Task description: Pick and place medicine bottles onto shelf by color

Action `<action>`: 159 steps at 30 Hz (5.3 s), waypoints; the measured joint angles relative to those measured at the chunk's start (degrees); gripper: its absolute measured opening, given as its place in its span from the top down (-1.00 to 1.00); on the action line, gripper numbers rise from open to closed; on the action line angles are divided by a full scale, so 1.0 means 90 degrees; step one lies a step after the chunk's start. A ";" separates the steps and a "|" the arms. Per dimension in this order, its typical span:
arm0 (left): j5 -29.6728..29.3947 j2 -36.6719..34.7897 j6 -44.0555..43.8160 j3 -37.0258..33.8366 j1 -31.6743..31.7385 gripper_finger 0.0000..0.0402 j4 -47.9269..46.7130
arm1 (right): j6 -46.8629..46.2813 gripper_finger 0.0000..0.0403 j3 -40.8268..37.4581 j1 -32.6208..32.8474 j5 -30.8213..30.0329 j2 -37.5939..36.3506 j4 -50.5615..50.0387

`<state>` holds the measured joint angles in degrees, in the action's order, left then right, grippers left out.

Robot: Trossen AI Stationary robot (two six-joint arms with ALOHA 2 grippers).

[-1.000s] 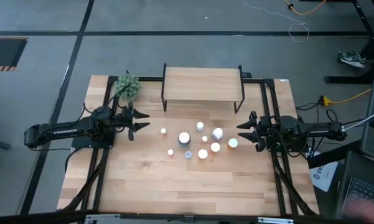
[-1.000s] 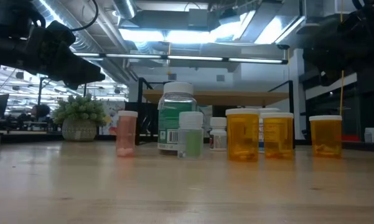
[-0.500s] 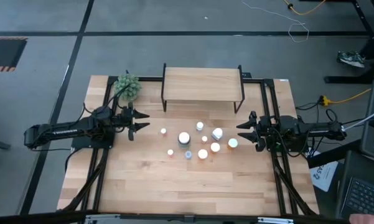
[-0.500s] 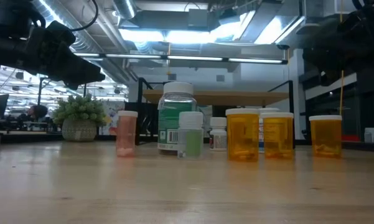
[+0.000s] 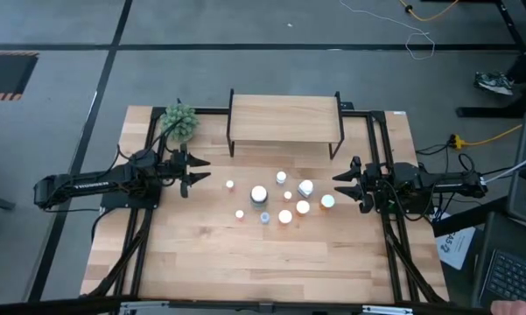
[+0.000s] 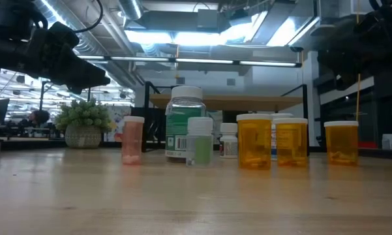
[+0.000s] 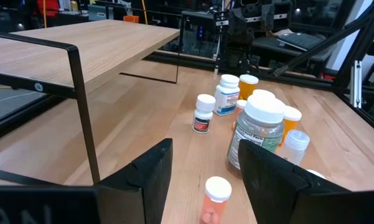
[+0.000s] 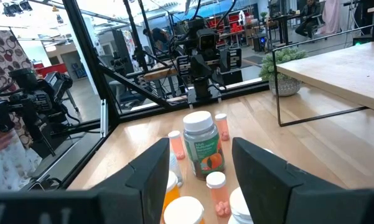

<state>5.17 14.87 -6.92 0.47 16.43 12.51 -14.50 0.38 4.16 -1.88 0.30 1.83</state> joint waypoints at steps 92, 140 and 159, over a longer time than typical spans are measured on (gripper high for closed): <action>-0.0682 0.0641 -0.0182 0.0114 -0.0002 0.11 0.2291 | 0.0510 0.11 0.4721 0.0000 0.1031 0.7319 -0.4900; -0.0685 0.0641 -0.0168 0.0114 -0.0002 0.11 0.2131 | 0.0446 -0.34 0.4806 0.0120 0.0607 0.8374 -0.5440; -0.0685 0.0641 -0.0175 0.0114 0.0000 0.11 0.1795 | -0.0073 -0.05 0.4806 0.0188 0.0326 0.8371 -0.5438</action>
<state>-0.99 20.64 -8.49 1.50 16.43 28.67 -15.16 43.64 5.86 1.06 75.64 -47.11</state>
